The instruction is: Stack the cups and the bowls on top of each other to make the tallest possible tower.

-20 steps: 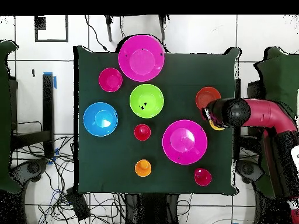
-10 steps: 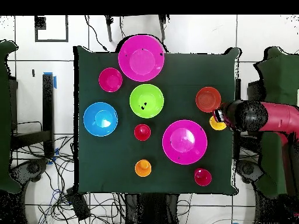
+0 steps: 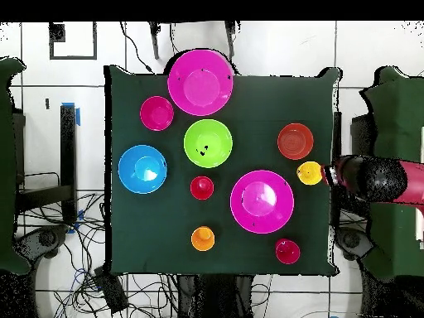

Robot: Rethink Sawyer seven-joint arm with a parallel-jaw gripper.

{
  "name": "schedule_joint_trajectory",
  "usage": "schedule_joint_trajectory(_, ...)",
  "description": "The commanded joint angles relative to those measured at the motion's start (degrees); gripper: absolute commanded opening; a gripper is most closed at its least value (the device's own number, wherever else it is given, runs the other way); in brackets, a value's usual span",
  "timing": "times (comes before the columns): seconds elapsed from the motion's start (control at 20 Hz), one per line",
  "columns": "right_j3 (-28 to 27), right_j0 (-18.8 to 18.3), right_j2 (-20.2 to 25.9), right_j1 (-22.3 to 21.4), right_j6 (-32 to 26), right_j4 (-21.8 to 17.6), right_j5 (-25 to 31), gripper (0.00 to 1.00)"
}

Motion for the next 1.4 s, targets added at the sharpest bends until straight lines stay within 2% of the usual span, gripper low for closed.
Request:
schedule_joint_trajectory(0.05, 6.17, 2.05, -0.68, 0.38, -10.59, -0.73, 2.33, 1.0)
schedule_joint_trajectory(0.35, 7.87, 1.76, -0.27, -1.11, -9.09, -0.02, 1.68, 1.0)
schedule_joint_trajectory(0.65, 11.95, 1.74, 0.82, -7.7, -6.88, 3.24, 2.32, 1.0)
schedule_joint_trajectory(0.95, 15.93, -0.84, 3.54, -12.1, -7.09, 6.75, -1.44, 1.0)
schedule_joint_trajectory(1.4, 17.4, -1.03, 3.36, -9.89, -5.02, 6.26, -5.76, 1.0)
